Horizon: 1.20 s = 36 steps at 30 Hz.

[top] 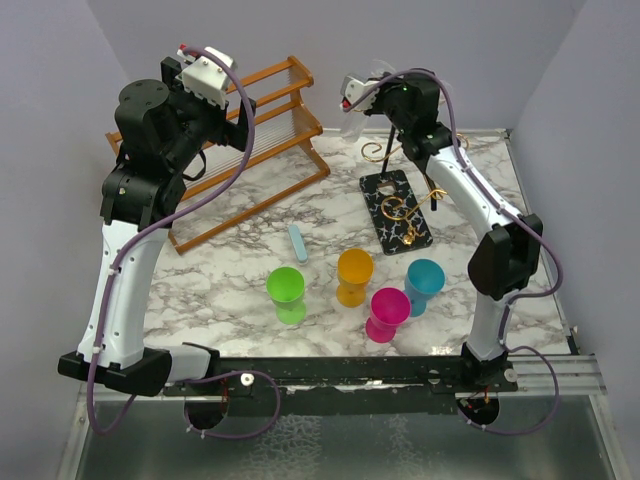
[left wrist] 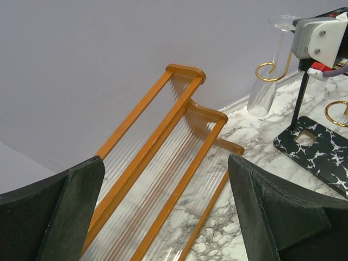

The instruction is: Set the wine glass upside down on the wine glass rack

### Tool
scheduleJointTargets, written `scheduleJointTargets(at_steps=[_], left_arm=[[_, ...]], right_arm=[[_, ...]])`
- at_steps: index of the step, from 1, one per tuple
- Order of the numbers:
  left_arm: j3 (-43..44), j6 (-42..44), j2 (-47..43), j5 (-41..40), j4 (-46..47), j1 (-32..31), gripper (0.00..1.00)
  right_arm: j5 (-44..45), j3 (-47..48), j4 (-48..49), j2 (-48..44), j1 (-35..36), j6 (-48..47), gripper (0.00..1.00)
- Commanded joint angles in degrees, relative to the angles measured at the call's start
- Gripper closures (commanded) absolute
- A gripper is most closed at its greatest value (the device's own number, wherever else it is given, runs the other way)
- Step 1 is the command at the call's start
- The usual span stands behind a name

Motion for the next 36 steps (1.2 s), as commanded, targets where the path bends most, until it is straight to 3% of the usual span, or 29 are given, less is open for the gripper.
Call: scheduleJointTargets(at_steps=[1,36], left_arm=[[-0.4,0.2,-1.6,1.3,0.9,0.1,0.01],[-0.9,0.1,-1.8,1.7,1.0,0.2,0.01]], right_arm=[[-2.5,-1.0,-1.2,-3.7,0.8,-3.3,0.98],[-3.0,-2.8,-3.8,-3.9,5.9,-3.6,0.98]])
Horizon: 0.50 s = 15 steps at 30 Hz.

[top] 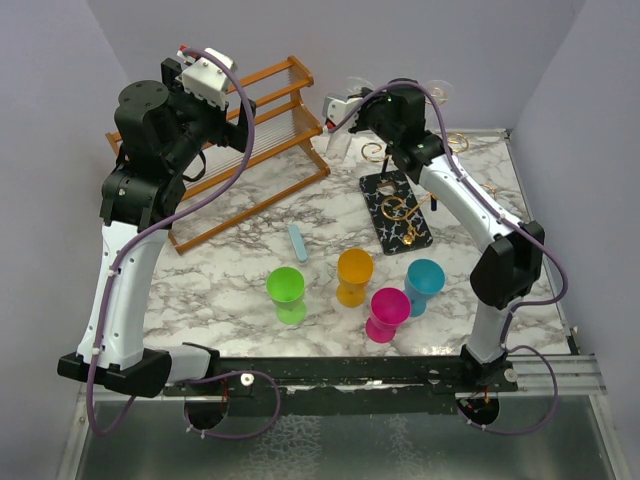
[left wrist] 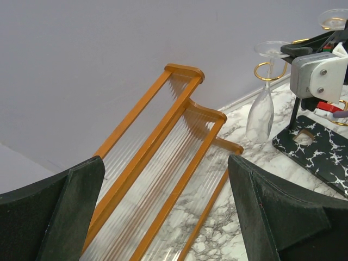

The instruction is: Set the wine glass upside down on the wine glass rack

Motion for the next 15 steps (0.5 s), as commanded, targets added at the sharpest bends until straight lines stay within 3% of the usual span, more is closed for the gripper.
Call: scheduleJointTargets(at_steps=[1,15], left_arm=[[-0.6,0.1,-1.5,1.3,0.9,0.1,0.01],[-0.7,0.8,-1.3,0.8,0.7,0.2,0.01]], right_arm=[[0.4,1.2,1.0,0.1,1.0,-1.0,0.98],[4.4,3.0,5.1,3.4,1.4,-1.0,0.94]])
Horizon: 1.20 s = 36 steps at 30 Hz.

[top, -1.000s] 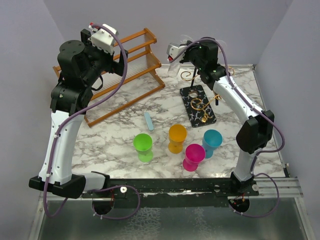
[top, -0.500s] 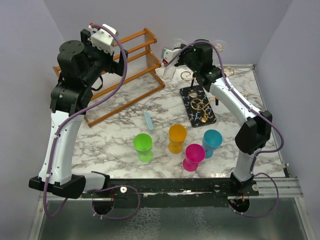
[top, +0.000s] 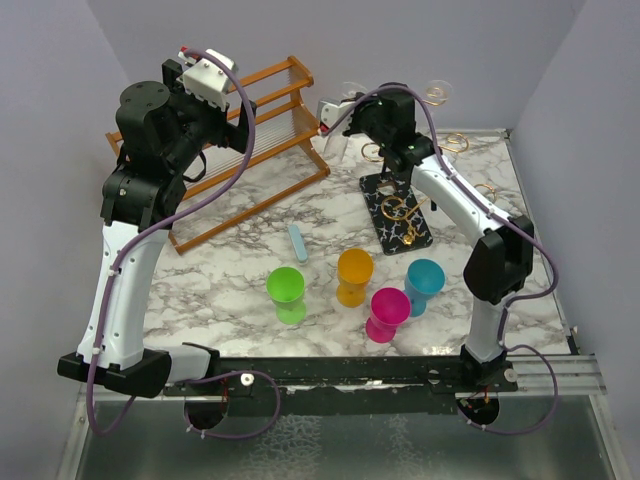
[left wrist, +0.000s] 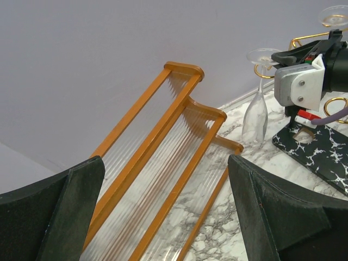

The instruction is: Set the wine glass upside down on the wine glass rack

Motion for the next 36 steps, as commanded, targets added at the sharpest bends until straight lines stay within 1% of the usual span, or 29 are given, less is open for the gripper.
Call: scheduleJointTargets(at_steps=[1,19,30,36], left_arm=[[-0.2,0.8,-1.2,0.8,0.7,0.1,0.01],[-0.2,0.9,-1.6,0.8,0.6,0.1,0.01],[-0.6,1.0,-1.9,0.8,0.7,0.2,0.01],[-1.0,0.9,-2.1,0.8,0.8,0.1,0.01]], right_arm=[[3.1,2.5,4.2,0.9,0.4,-1.2,0.94],[7.5,2.3,6.6,1.4,0.3,-4.6,0.88],[7.9,-0.1,6.7,-0.2,0.2,-5.2,0.82],[8.0,-1.6,6.5,-1.2,0.0,-5.3,0.80]])
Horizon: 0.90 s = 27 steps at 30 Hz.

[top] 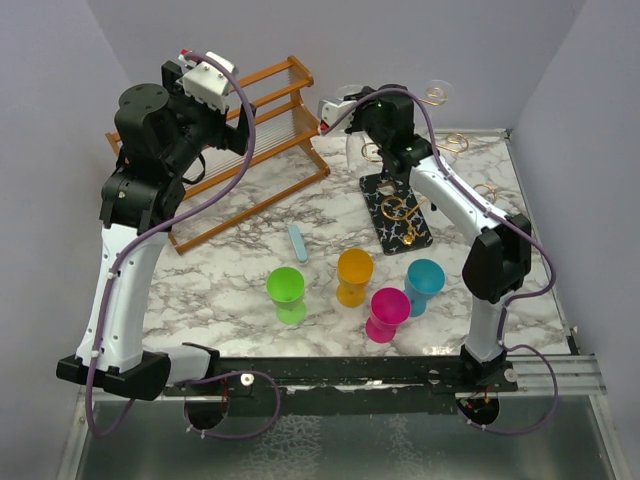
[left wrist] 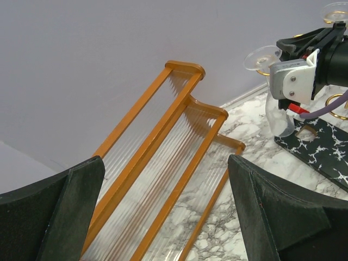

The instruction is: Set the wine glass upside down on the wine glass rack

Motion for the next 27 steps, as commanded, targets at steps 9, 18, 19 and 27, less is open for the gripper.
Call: scheduleJointTargets(at_steps=[9,18,19,27], left_arm=[[-0.9,0.2,-1.4,0.9,1.0,0.1,0.01],[-1.4,0.2,-1.6,1.2,1.1,0.1,0.01],[-1.5,0.2,-1.6,1.2,1.1,0.1,0.01],[-3.1,0.1,-1.9,2.1,1.6,0.1,0.01]], right_arm=[[1.7,-3.1,2.5,-4.2,-0.5,-2.2,0.77],[2.0,-4.7,2.2,-5.7,-1.2,-2.2,0.73],[2.0,-4.9,2.2,-5.9,-1.3,-2.2,0.72],[2.1,-7.3,2.2,-8.2,-1.7,-2.3,0.66]])
